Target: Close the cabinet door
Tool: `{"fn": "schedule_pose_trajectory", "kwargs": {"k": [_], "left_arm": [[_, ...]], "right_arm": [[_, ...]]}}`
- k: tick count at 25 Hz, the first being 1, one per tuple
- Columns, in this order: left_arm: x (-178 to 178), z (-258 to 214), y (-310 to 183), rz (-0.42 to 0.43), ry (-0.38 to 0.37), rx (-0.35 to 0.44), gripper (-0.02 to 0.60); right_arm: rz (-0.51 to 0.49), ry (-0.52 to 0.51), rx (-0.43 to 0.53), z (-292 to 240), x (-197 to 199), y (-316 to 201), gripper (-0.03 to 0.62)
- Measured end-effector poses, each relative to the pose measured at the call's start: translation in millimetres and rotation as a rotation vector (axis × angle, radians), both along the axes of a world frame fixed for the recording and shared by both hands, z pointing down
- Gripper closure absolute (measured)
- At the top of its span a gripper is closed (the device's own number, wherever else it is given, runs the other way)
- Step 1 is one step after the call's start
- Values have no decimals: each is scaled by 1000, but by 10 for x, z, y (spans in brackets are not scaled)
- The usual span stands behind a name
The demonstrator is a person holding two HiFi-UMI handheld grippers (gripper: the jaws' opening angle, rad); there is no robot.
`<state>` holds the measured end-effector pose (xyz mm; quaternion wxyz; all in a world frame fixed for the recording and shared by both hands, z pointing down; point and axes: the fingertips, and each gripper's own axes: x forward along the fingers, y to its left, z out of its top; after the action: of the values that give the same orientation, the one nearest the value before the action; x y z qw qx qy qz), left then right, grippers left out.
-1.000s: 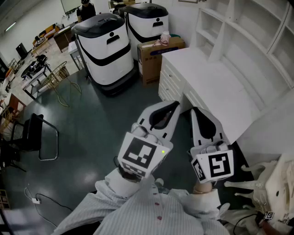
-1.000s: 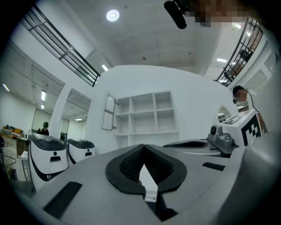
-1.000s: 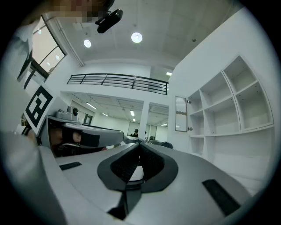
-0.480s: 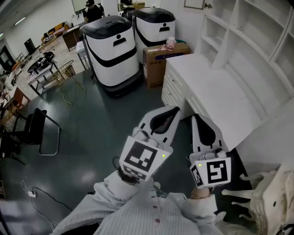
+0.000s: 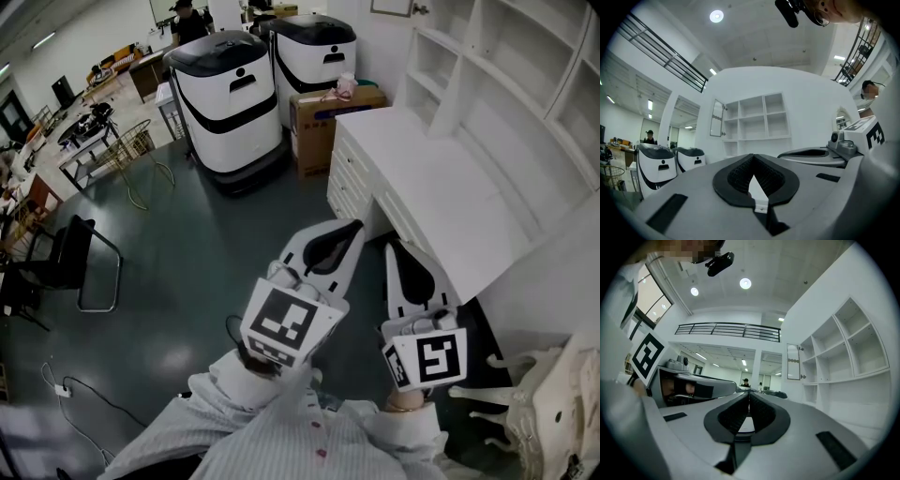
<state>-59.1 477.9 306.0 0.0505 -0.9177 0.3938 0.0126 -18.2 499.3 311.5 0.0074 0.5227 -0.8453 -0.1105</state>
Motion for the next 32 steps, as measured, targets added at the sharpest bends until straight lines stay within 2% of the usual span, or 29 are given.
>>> {"fn": "schedule_pose_trajectory", "kwargs": {"k": [6, 13, 22, 32], "left_arm": [[33, 6, -118, -10, -7, -4, 572], [22, 72, -504, -12, -3, -9, 572], [-179, -16, -1387, -7, 1, -6, 572], [-636, -142, -2469, 30, 21, 5, 572]], "right_arm": [[-6, -4, -15, 36, 67, -67, 580], [1, -11, -27, 115, 68, -444, 580], [1, -40, -33, 59, -137, -1366, 580], [52, -35, -7, -112, -533, -2411, 580]]}}
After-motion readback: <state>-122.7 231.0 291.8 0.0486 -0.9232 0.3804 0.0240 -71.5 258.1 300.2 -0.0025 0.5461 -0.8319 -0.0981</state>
